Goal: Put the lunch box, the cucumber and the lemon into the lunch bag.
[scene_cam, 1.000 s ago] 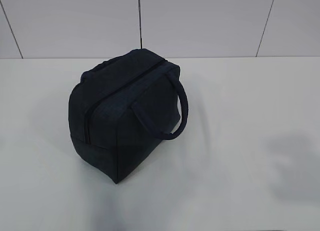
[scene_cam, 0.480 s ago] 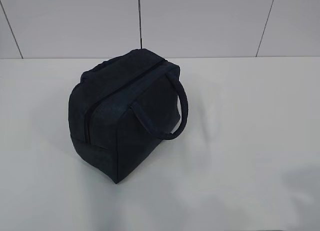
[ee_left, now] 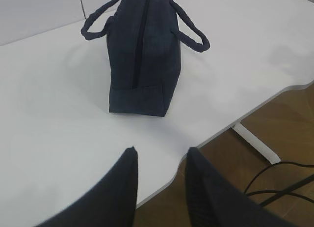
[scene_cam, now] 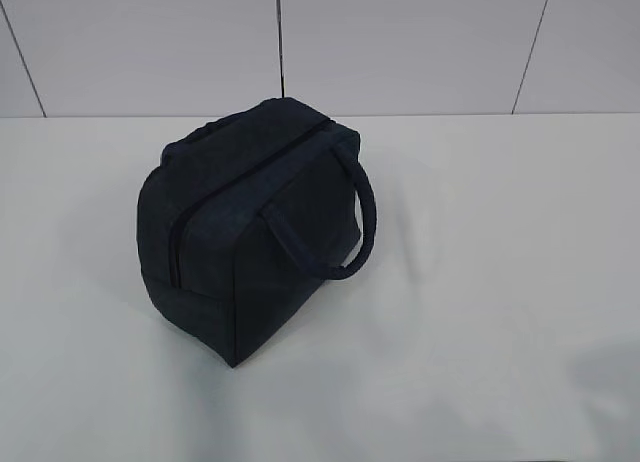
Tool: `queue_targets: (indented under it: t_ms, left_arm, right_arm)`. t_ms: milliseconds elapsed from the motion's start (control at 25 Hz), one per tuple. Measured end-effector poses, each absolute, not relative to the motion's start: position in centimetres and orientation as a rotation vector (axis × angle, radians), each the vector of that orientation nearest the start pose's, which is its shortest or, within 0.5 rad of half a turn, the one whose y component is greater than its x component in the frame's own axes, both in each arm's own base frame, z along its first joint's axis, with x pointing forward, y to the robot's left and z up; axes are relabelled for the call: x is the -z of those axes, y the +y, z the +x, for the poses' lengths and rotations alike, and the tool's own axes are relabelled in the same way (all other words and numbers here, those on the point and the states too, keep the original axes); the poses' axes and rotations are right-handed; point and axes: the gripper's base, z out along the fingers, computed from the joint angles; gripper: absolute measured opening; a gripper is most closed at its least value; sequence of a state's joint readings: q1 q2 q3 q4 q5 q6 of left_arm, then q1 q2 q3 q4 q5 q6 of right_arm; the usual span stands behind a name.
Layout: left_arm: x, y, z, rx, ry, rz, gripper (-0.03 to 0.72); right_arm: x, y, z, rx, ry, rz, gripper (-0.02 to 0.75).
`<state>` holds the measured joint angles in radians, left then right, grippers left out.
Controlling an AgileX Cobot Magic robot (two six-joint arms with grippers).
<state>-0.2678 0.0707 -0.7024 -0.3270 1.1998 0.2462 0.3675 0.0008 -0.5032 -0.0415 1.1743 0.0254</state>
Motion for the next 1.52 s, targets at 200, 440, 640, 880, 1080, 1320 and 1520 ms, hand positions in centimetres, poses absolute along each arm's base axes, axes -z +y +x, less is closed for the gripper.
queue_targets:
  t_ms: [200, 440, 640, 880, 1080, 1320, 1520]
  left_arm:
    - [-30.7, -2.3, -2.2, 0.413, 1.982, 0.582, 0.236]
    - [-28.6, -2.6, -1.0, 0.414, 2.028, 0.586, 0.236]
    - [-28.4, -2.2, -0.8, 0.345, 2.038, 0.599, 0.236]
    - [-28.3, -1.8, -0.6, 0.29, 2.05, 0.581, 0.236]
    - [-28.3, -1.8, -0.6, 0.29, 2.05, 0.581, 0.236]
    - [-28.3, -1.8, -0.9, 0.287, 2.034, 0.577, 0.236]
    - [-28.2, -1.5, -1.5, 0.275, 1.997, 0.572, 0.236]
  right_arm:
    - [-27.0, -0.7, -0.8, -0.179, 2.119, -0.362, 0.385]
    - [-26.7, -0.6, -0.6, -0.178, 2.123, -0.363, 0.385]
    - [-26.7, -0.6, -0.6, -0.178, 2.121, -0.362, 0.384]
    - [-26.7, -0.6, -0.6, -0.178, 2.123, -0.363, 0.384]
    - [-26.7, -0.7, -0.8, -0.18, 2.111, -0.36, 0.384]
    - [-26.7, -0.9, -0.8, -0.156, 2.101, -0.356, 0.383]
    - [-26.7, -0.9, -0.8, -0.148, 2.099, -0.353, 0.383]
